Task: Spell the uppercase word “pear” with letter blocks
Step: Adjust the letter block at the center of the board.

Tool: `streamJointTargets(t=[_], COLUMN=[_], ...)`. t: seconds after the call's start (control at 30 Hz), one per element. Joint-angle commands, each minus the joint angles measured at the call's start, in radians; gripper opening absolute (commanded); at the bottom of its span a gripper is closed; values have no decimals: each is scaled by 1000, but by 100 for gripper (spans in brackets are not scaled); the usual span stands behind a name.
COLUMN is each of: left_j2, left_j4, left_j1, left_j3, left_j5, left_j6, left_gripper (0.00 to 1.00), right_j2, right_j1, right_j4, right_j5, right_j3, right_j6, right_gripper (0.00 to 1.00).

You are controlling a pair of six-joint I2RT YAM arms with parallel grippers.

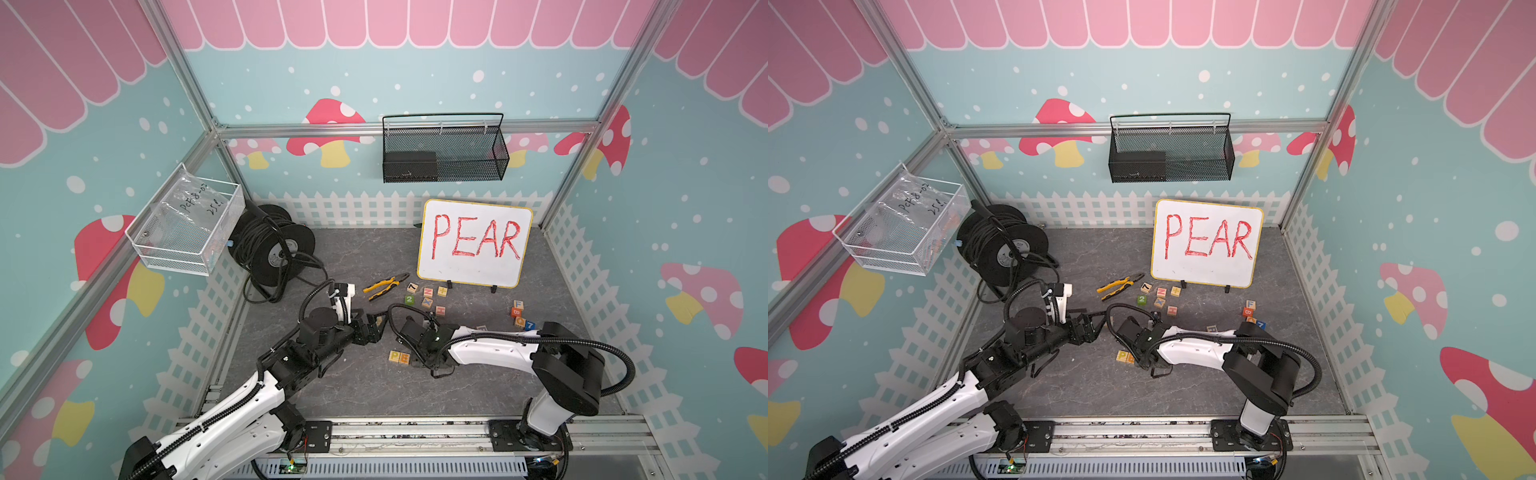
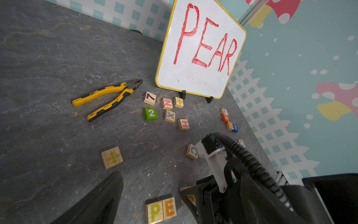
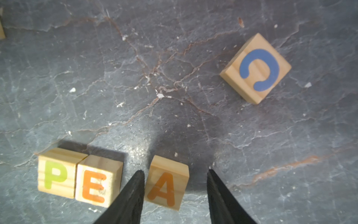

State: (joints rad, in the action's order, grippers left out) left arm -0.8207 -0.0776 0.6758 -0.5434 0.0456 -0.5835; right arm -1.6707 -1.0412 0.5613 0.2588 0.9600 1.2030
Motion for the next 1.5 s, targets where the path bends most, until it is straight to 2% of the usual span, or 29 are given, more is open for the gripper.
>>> streamJointTargets(t=[0.0,0.13,0.4,0.57,1.13,1.47], left_j2=[5,12,36,50,98,109], left_j4=[8,4,-13,-18,-33,-41], left_j1=[-2,-2,-2,-2,-2,-2], left_j3=[6,7,11,18,34,36], left_j5=[-1,-4,-21,-16,-17,-23], left_j6=[5,3,4,-3,-11,-13], left_gripper=[97,97,97,97,97,97], right_j2=[-5,-5,-10,-6,-42,-38], right_j1=[-12,-15,-22,-32,-56,-58], right_j4=[37,35,20,5,-42,-47], right_j5=[10,8,-5,-8,-2,-2], right_j3=[6,1,-4,-3,40,40], right_j6=[3,7,12,23,59,61], right_gripper=[51,48,35,31,31,34])
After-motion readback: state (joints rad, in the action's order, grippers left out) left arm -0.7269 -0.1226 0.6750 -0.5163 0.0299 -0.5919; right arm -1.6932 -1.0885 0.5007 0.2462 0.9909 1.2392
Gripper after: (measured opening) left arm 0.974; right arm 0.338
